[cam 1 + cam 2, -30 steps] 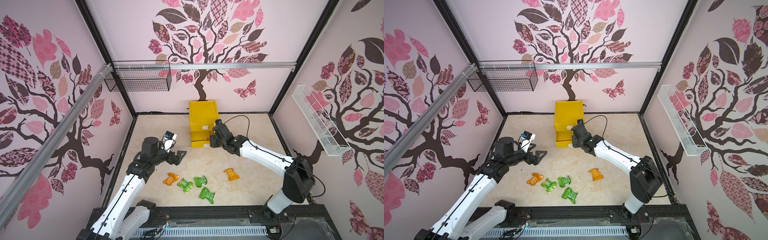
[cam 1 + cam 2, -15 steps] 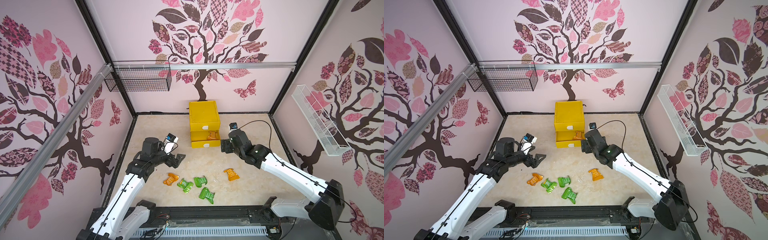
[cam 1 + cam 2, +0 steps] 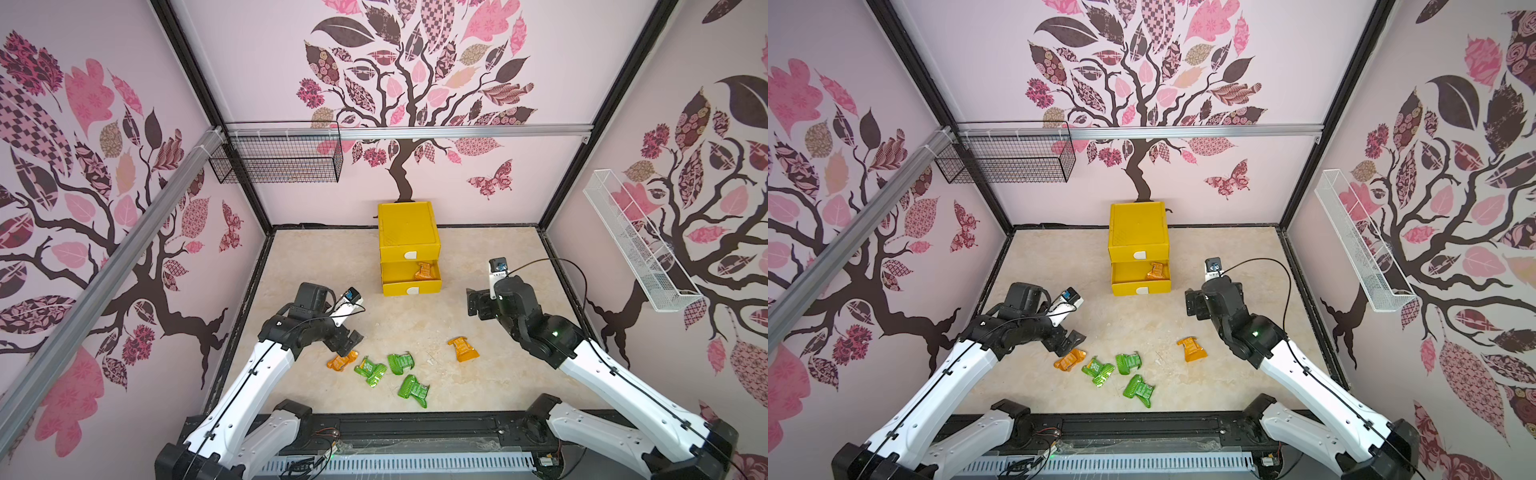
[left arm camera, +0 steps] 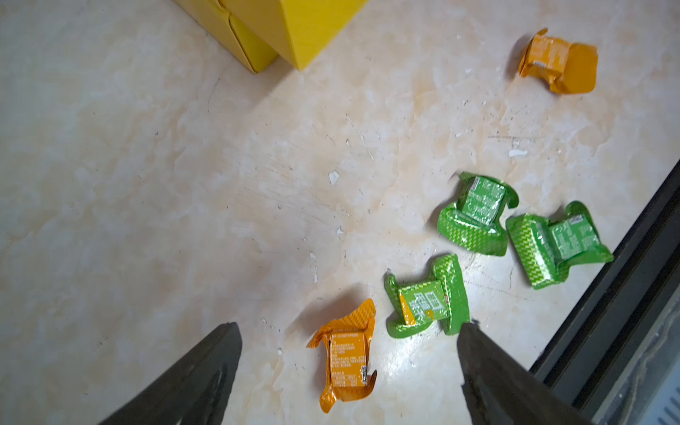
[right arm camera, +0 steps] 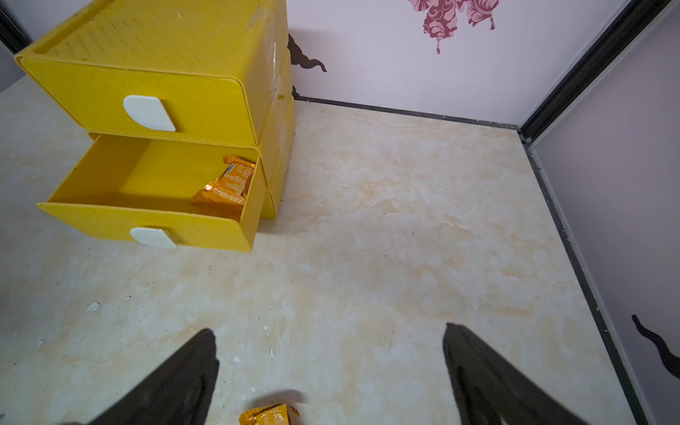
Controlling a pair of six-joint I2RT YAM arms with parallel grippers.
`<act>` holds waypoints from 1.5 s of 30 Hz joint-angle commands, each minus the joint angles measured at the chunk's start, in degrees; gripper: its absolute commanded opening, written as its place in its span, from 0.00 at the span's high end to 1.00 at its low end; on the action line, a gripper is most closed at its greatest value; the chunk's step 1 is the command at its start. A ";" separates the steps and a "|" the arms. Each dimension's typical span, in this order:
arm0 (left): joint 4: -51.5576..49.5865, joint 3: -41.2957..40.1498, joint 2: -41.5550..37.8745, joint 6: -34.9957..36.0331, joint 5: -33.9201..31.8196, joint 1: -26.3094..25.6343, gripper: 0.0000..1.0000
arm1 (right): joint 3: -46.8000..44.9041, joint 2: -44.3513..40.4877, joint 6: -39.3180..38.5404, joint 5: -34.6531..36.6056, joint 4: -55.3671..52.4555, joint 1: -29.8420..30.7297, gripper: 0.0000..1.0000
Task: Place the cookies into the drawer by color
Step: Pick up the cookie at the center of the board.
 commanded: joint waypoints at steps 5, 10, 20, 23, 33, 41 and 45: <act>-6.11 -4.60 -0.84 5.25 -4.64 -0.15 0.03 | -5.28 -5.95 -4.41 1.84 2.12 -0.13 0.01; -5.57 -7.27 -0.58 5.15 -5.24 -0.15 0.03 | -8.30 -8.55 -5.44 0.17 3.71 -0.08 0.01; -4.32 -9.18 5.11 5.42 -7.73 -0.15 0.03 | -13.14 -8.86 -7.86 0.21 8.74 -0.11 0.01; -4.21 -9.00 7.66 4.66 -8.08 -0.15 0.03 | -13.35 -8.29 -8.69 0.30 8.96 -0.11 0.01; -0.74 -8.41 16.28 2.01 -7.57 -0.16 0.13 | -13.92 -8.25 -9.19 2.63 8.36 -0.12 0.01; 2.62 -9.89 17.86 1.97 -6.79 -0.56 0.18 | -14.31 -8.53 -9.73 4.09 8.57 -0.15 0.01; 3.65 -10.25 18.99 1.14 -8.62 -0.84 0.20 | -14.61 -8.84 -10.33 4.10 9.10 -0.17 0.01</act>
